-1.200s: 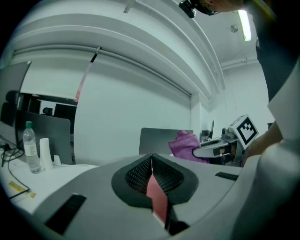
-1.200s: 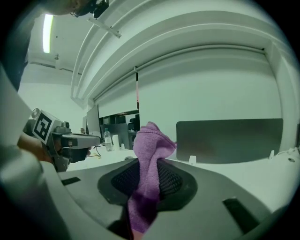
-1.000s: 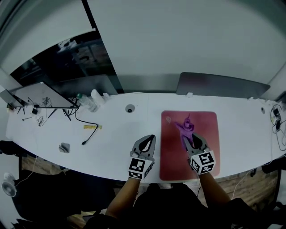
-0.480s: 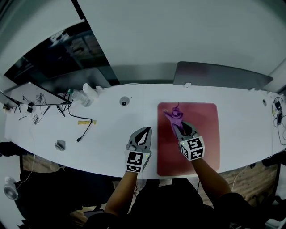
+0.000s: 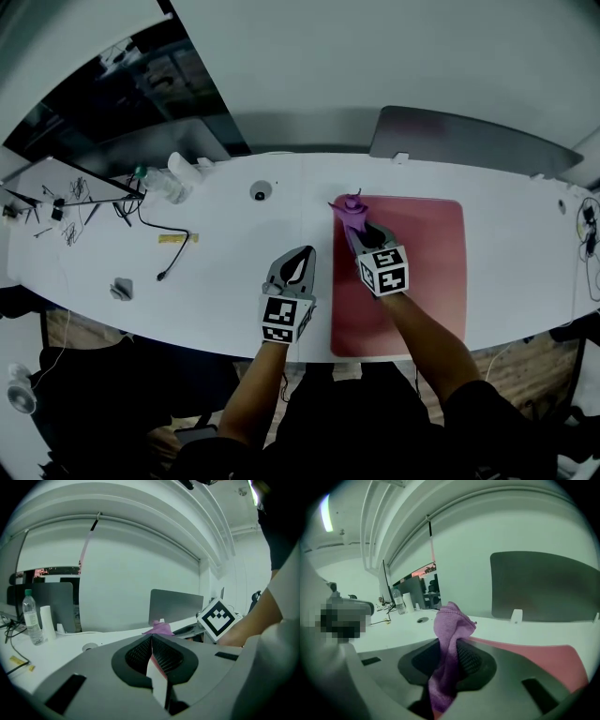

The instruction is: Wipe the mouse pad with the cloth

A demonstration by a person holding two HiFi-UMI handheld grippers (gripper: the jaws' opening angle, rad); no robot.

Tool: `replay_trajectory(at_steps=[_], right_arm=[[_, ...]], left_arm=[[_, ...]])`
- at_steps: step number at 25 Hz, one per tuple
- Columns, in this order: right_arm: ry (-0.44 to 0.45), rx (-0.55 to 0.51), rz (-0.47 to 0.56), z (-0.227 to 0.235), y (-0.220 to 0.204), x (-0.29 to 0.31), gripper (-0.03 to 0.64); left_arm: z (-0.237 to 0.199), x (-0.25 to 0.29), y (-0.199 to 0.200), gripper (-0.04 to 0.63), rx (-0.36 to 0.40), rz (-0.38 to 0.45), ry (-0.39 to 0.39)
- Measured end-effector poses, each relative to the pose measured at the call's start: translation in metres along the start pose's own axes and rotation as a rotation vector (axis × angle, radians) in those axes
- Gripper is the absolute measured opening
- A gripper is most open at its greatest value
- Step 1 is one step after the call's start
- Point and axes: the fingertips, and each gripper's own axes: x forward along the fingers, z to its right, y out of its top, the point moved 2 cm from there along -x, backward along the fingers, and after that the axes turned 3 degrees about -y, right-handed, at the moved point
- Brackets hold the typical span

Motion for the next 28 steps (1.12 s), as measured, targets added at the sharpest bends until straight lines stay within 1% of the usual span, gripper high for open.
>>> replay_trajectory(at_steps=[5,7,11,14,16,21,23,26,28], right_arm=[[-0.037,0.041,-0.067,0.002,-0.008,0.033,0.101],[-0.048,0.028,-0.091,0.001,-0.010,0.043,0.101],[-0.051,-0.035,-0.114,-0.004,-0.008,0.060,0.101],[-0.049,-0.033,-0.155,-0.006,-0.012,0.068,0.101],[-0.054,-0.034,-0.157,-0.003,-0.014,0.073,0.100],[-0.050,-0.034,-0.191,0.001,-0.016,0.073,0.101],[-0.059,-0.045,-0.195,0.005,-0.017,0.070,0.101],[-0.067,-0.030,-0.199,0.010,-0.018,0.065,0.101],[-0.078,-0.022,-0.201,0.016,-0.019,0.063,0.101]], left_arm=[[-0.009,0.000,0.004,0.021,-0.001,0.005,0.020],[-0.011,-0.001,0.004,0.021,-0.008,-0.002,0.025],[-0.011,0.001,0.008,0.021,-0.012,0.015,0.041],[-0.012,0.000,0.006,0.021,-0.011,0.009,0.053],[-0.014,-0.001,0.004,0.021,-0.019,0.004,0.060],[-0.013,-0.001,0.001,0.021,-0.036,-0.005,0.063],[-0.011,0.000,0.002,0.021,-0.058,0.002,0.055],[-0.008,0.003,0.000,0.021,-0.095,0.004,0.046],[-0.008,0.005,-0.003,0.021,-0.105,-0.002,0.046]])
